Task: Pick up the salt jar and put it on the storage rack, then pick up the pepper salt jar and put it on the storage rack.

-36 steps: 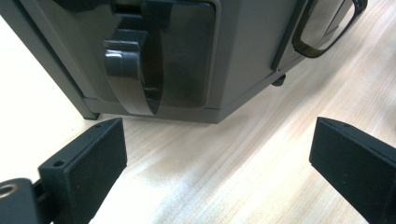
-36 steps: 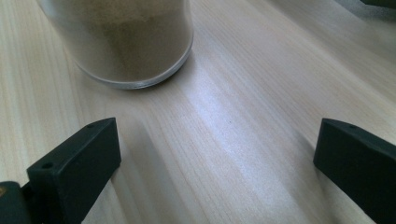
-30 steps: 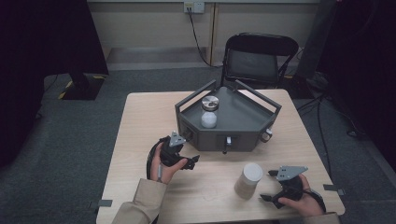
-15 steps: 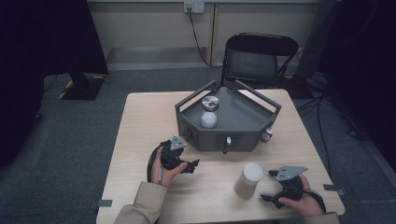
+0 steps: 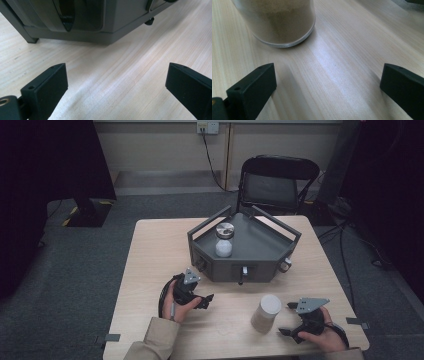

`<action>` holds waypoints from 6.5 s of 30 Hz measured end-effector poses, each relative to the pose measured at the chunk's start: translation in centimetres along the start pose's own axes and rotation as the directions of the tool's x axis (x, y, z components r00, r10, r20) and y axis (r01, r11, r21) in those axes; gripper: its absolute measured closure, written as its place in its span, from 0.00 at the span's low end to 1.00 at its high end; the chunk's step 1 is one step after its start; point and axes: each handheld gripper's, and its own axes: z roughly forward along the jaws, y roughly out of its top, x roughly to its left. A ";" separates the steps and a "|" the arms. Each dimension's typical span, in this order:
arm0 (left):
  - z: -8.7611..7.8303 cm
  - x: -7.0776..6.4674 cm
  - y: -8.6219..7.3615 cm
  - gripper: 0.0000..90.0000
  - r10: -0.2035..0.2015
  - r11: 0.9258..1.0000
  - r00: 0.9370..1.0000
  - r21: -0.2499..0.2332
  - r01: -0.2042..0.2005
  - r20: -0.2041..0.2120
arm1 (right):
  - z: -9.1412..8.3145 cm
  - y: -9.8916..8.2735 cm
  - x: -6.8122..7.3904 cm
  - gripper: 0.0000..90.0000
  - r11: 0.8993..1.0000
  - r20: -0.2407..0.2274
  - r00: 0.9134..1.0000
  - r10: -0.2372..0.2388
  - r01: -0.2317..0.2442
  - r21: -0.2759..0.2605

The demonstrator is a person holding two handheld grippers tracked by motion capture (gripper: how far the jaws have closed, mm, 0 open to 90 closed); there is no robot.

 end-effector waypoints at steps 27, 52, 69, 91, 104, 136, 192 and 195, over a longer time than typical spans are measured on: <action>1.1 -0.1 -1.2 0.04 -0.002 0.999 1.000 0.050 0.002 -0.001 | 0.0 0.0 0.0 0.00 1.000 0.000 1.000 0.000 0.000 0.000; 1.3 -1.2 -1.1 0.03 0.055 0.996 0.998 0.074 -0.052 -0.039 | 0.0 0.0 0.0 0.00 1.000 0.000 1.000 0.000 0.000 0.000; 1.3 -1.2 -1.1 0.03 0.055 0.996 0.998 0.075 -0.052 -0.038 | 0.0 0.0 0.0 0.00 1.000 0.000 1.000 0.000 0.000 0.000; 1.3 -1.2 -1.1 0.03 0.054 0.996 0.998 0.075 -0.051 -0.037 | 0.0 0.0 0.0 0.00 1.000 0.000 1.000 0.001 -0.001 0.002; 1.3 -1.2 -1.1 0.03 0.055 0.996 0.998 0.075 -0.052 -0.038 | 0.0 0.1 0.0 0.00 1.000 -0.001 1.000 0.001 -0.001 0.002; 1.3 -1.2 -1.1 0.03 0.054 0.996 0.998 0.075 -0.051 -0.039 | -0.6 2.4 0.2 0.01 0.992 -0.128 0.992 0.007 -0.023 -0.125; 1.3 -1.2 -1.1 0.03 0.054 0.996 0.998 0.074 -0.051 -0.040 | 0.2 4.6 0.5 0.38 0.963 -0.141 0.985 -0.100 0.060 -0.264; 1.3 -1.2 -1.1 0.03 0.054 0.996 0.998 0.075 -0.050 -0.039 | 0.1 5.0 0.5 0.38 0.966 -0.140 0.986 -0.094 0.056 -0.253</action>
